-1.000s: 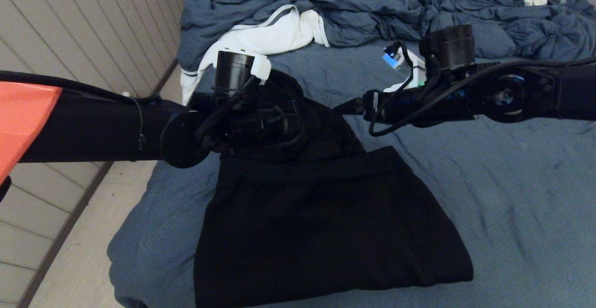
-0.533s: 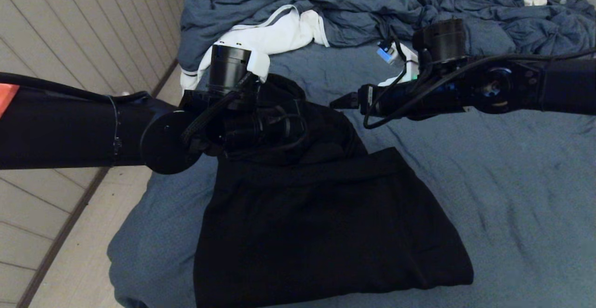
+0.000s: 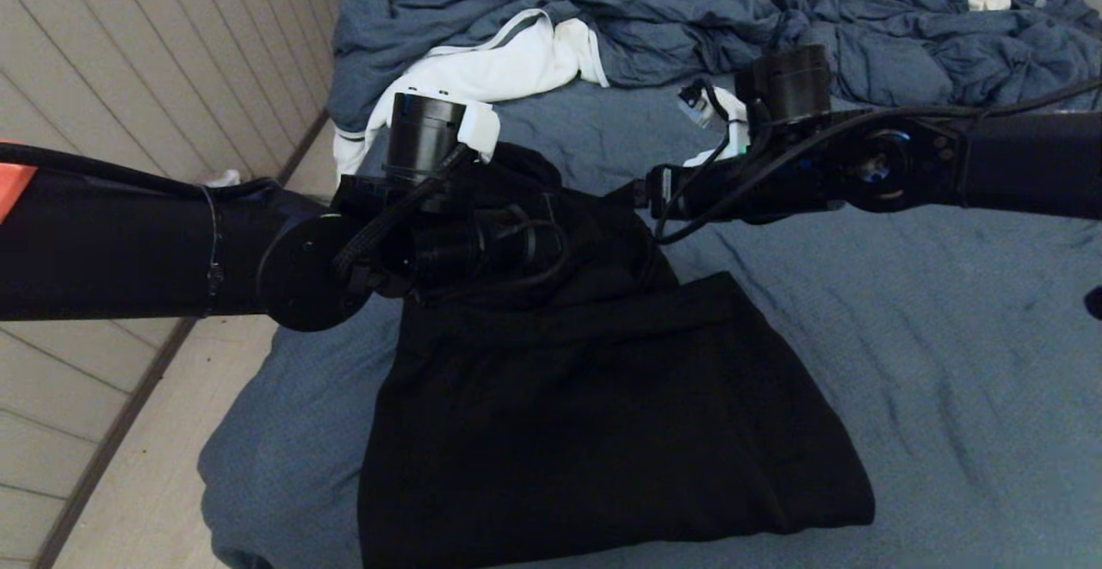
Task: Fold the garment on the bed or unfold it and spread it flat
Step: Fold the black sweatshirt
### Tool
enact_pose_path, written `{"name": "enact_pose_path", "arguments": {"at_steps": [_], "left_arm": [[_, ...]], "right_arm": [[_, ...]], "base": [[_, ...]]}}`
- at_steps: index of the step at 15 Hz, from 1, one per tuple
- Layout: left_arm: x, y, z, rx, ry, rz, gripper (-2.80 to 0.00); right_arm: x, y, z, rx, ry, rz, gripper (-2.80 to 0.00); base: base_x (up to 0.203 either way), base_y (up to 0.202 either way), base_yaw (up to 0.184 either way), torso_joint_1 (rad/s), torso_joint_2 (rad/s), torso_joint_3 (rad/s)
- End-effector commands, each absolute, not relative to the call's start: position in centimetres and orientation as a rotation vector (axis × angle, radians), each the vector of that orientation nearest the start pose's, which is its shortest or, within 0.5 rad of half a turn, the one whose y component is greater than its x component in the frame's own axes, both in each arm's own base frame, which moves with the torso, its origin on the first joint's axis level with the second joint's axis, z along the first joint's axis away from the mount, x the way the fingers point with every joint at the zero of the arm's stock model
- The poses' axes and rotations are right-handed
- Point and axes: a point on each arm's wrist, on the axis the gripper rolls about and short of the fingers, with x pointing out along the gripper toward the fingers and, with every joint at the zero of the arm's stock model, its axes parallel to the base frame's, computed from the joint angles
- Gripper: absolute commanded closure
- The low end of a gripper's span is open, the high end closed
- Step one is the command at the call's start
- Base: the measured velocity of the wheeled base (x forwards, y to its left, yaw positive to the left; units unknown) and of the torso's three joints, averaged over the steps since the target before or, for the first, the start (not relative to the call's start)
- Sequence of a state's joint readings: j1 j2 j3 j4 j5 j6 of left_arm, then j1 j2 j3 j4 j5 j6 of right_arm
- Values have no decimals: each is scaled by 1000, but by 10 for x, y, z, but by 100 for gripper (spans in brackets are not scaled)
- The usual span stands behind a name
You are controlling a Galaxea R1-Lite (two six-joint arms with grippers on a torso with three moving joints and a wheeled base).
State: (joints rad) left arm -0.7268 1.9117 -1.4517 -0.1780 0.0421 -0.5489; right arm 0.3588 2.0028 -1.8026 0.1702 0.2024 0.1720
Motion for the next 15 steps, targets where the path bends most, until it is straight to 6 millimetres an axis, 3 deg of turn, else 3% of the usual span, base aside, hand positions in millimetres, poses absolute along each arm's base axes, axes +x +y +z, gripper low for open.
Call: {"name": "enact_pose_path", "arguments": {"at_steps": [1,4,5,10,12,15], "left_arm": [[291,-257,244,-420,444,-584,0],[291,-256,245,-427,444,-584,0],[290,-256,246,-429,443,-584,0],[285,-252,249,-436,446,-585,0],[283,-251,248,-435,449,-584,0],[278,-251,249,-432,452,-594,0]], "right_arm": [[379,149,274,126,421,521,-280],[377,155,271,110,428,532,-280],[374,160,269,82,430,550,0],[388,177,275,83,362,579,0],[399,181,271,85,350,570,0],[400,194,261,95,371,547,0]], "base": [[0,0,0,0,0,0],[0,0,0,0,0,0],[0,0,0,0,0,0],[0,0,0,0,0,0],[0,0,0,0,0,0],[0,0,0,0,0,0]]}}
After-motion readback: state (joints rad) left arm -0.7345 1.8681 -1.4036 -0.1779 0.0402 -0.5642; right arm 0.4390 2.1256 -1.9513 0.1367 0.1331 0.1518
